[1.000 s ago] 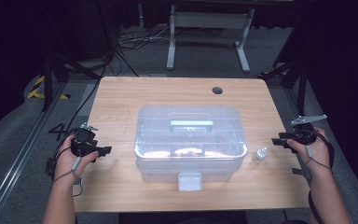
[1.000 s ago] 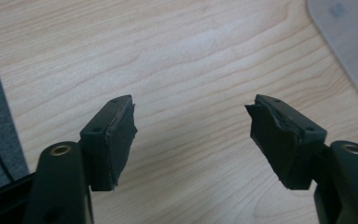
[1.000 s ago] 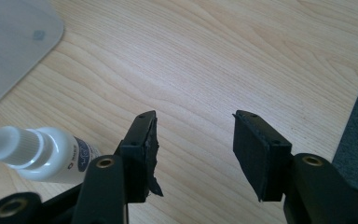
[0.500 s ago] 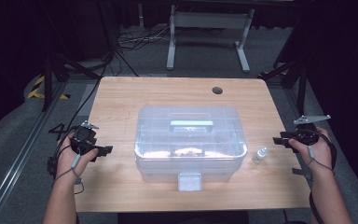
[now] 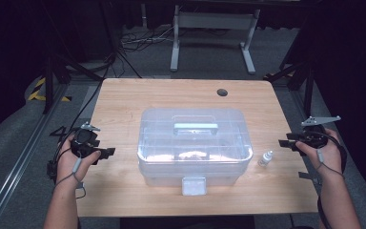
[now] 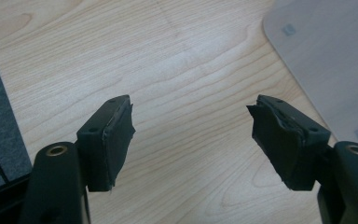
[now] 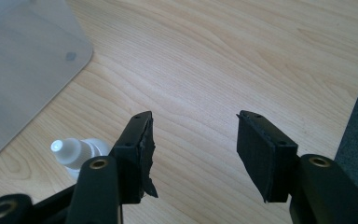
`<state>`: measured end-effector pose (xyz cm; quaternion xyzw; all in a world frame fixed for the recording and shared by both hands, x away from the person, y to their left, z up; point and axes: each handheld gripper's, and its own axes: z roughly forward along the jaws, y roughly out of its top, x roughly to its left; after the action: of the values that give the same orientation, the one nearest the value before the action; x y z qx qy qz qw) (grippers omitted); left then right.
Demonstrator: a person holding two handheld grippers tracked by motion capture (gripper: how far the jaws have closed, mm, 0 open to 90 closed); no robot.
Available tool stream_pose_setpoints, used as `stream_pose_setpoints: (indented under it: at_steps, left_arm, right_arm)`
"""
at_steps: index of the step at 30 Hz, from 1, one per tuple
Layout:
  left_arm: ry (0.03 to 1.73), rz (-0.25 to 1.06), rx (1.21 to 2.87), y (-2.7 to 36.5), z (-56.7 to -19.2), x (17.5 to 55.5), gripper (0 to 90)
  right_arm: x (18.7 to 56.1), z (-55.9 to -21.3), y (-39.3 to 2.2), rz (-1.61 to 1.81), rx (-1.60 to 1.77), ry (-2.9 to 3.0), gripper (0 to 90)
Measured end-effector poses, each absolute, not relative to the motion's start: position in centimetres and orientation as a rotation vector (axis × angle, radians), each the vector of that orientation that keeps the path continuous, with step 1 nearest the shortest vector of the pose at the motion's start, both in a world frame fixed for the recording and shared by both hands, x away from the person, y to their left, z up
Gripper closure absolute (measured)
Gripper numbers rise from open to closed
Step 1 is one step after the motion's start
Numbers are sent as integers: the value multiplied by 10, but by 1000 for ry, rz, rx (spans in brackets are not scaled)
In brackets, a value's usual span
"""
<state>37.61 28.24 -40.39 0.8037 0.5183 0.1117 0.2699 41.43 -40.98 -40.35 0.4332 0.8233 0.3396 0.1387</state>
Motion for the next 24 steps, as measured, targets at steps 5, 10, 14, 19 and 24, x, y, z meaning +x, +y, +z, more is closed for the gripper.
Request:
stream_pose_setpoints:
  at_steps: [5,10,14,19,24]
  left_arm:
    - [1366,291,2178,279,-400,374,312]
    - [1359,269,2189,274,-398,372,313]
    - [1352,249,2194,274,-396,370,313]
    - [1347,220,2187,274,-396,369,315]
    - [1364,217,2167,275,-396,368,315]
  right_arm:
    - [412,-398,-411,1034,1230,2363,478]
    - [407,-388,-405,1047,1179,2372,468]
    - [399,-376,-399,1093,1140,2374,422]
    - [390,-357,-385,1183,1047,2384,341]
    - [386,-344,-364,1249,963,2408,293]
